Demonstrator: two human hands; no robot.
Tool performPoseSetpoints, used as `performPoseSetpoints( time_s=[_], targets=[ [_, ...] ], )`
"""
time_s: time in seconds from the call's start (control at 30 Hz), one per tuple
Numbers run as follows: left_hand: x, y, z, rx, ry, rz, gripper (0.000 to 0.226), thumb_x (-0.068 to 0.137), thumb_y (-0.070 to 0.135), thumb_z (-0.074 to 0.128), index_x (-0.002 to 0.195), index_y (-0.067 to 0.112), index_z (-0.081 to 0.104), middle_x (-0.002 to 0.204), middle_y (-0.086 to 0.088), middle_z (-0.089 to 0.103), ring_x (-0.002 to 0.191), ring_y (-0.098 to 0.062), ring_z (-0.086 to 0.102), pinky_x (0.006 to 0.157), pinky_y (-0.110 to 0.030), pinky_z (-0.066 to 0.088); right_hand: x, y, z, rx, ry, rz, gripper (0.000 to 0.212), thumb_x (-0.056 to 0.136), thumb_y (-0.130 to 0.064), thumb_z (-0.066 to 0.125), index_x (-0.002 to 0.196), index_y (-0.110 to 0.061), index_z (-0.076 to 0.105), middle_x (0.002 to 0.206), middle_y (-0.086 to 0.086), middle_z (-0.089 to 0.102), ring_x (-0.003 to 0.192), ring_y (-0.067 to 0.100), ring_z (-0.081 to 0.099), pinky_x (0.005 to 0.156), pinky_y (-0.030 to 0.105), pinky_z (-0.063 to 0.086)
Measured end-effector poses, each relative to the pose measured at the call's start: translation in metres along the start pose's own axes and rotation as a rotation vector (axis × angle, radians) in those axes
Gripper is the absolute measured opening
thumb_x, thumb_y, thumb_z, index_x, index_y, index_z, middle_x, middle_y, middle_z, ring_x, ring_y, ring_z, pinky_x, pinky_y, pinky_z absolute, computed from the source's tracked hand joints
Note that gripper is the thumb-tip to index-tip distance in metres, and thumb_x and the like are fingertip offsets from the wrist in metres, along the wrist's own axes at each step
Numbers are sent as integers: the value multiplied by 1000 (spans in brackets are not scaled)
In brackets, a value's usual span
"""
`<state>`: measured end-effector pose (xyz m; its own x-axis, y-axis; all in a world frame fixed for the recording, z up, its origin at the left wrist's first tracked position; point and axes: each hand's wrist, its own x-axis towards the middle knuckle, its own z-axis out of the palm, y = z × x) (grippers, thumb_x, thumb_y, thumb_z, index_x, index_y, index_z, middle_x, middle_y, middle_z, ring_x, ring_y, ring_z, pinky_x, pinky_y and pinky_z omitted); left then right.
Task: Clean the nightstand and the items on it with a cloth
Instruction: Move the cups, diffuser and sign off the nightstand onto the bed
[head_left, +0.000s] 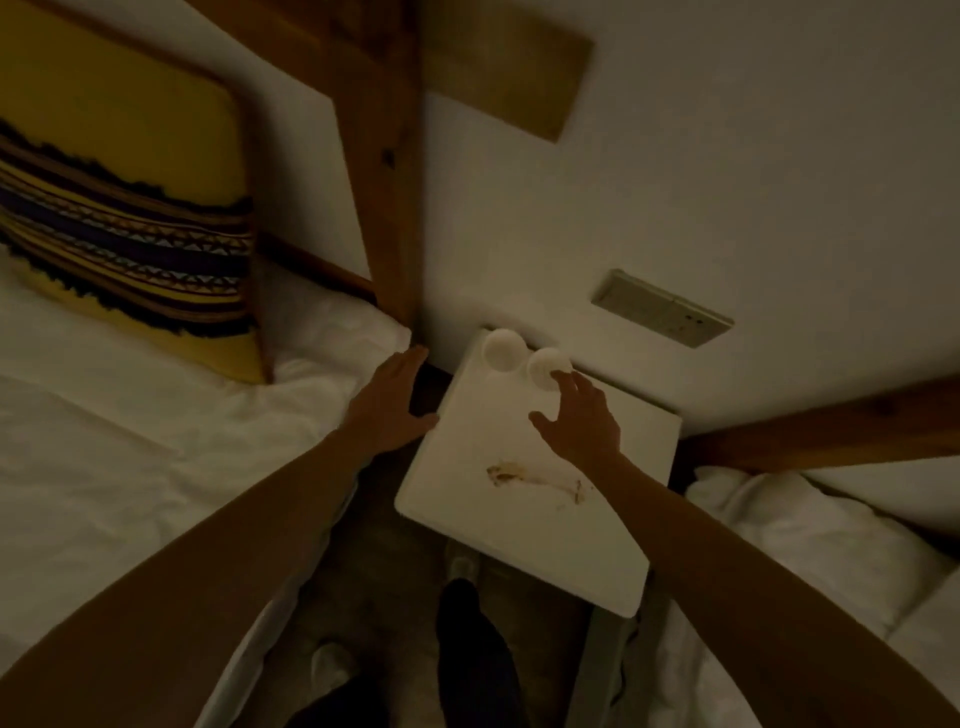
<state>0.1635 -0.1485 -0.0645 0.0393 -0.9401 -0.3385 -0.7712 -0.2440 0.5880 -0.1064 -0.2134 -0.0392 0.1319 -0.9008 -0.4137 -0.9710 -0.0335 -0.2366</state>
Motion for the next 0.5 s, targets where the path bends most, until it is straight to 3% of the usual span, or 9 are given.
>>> performPoseSetpoints(
  time_s=[0.17,0.5],
  targets=[
    [68,16,51,43,33,-54,90,91,35,67,158,9,11,165,-12,17,150,-31,19,122,-44,22,64,37,28,-25,-25,-10,76,88,-50,68,151,-26,33,159,5,31,143,32,33,99,50,47],
    [161,31,96,128,-66,94,110,79,37,81,158,12,8,167,-9,5,153,-30,11,116,-51,33,139,35,64,-10,-89,-42,87,84,-57,70,154,-36,24,164,4,20,146,40,26,101,55,47]
  ],
)
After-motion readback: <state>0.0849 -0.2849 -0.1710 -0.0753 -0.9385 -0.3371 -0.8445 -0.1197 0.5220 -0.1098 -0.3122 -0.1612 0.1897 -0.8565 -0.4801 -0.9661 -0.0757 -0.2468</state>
